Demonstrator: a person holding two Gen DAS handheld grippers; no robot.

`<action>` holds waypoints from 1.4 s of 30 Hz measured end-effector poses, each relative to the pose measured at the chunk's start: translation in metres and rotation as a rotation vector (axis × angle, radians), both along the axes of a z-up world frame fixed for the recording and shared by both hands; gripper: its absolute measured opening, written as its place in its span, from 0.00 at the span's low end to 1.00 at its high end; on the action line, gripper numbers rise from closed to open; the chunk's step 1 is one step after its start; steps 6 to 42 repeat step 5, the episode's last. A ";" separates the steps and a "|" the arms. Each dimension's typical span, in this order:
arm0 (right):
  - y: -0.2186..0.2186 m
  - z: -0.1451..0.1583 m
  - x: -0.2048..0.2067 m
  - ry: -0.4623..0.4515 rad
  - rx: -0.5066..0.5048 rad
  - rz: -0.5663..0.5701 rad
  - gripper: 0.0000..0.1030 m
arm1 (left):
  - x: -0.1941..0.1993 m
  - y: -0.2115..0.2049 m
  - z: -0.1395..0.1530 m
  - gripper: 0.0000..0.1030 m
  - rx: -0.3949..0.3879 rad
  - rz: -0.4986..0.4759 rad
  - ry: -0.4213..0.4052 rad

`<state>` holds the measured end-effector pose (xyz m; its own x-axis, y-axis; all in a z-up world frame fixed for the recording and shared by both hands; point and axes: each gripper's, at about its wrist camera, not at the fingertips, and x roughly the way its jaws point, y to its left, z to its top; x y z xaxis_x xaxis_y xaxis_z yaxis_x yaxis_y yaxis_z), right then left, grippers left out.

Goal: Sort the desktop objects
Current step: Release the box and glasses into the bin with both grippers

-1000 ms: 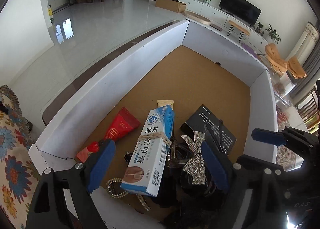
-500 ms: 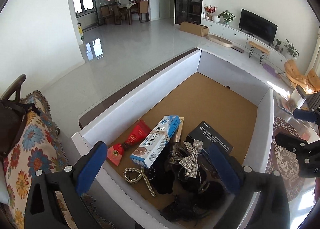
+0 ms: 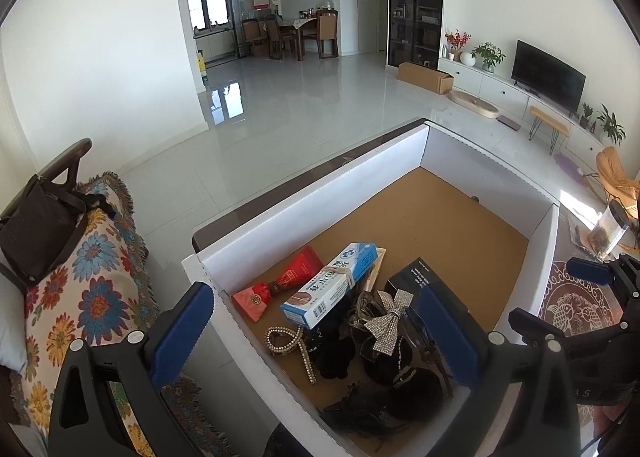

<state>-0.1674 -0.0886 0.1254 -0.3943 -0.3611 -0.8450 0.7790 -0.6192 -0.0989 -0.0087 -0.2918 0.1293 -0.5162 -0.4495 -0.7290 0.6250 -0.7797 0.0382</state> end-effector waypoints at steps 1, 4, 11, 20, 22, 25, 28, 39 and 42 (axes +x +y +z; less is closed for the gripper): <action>-0.001 -0.001 -0.001 -0.002 0.000 -0.002 0.91 | 0.002 -0.001 -0.001 1.00 0.001 0.019 0.010; -0.002 -0.004 -0.005 -0.010 -0.003 -0.011 0.91 | 0.007 0.001 -0.002 1.00 0.005 0.027 0.060; -0.002 -0.005 -0.007 -0.013 -0.005 -0.014 0.91 | 0.006 0.003 -0.002 1.00 -0.015 0.033 0.055; -0.002 -0.005 -0.007 -0.013 -0.005 -0.014 0.91 | 0.006 0.003 -0.002 1.00 -0.015 0.033 0.055; -0.002 -0.005 -0.007 -0.013 -0.005 -0.014 0.91 | 0.006 0.003 -0.002 1.00 -0.015 0.033 0.055; -0.002 -0.005 -0.007 -0.013 -0.005 -0.014 0.91 | 0.006 0.003 -0.002 1.00 -0.015 0.033 0.055; -0.002 -0.005 -0.007 -0.013 -0.005 -0.014 0.91 | 0.006 0.003 -0.002 1.00 -0.015 0.033 0.055; -0.002 -0.005 -0.007 -0.013 -0.005 -0.014 0.91 | 0.006 0.003 -0.002 1.00 -0.015 0.033 0.055; -0.002 -0.005 -0.007 -0.013 -0.005 -0.014 0.91 | 0.006 0.003 -0.002 1.00 -0.015 0.033 0.055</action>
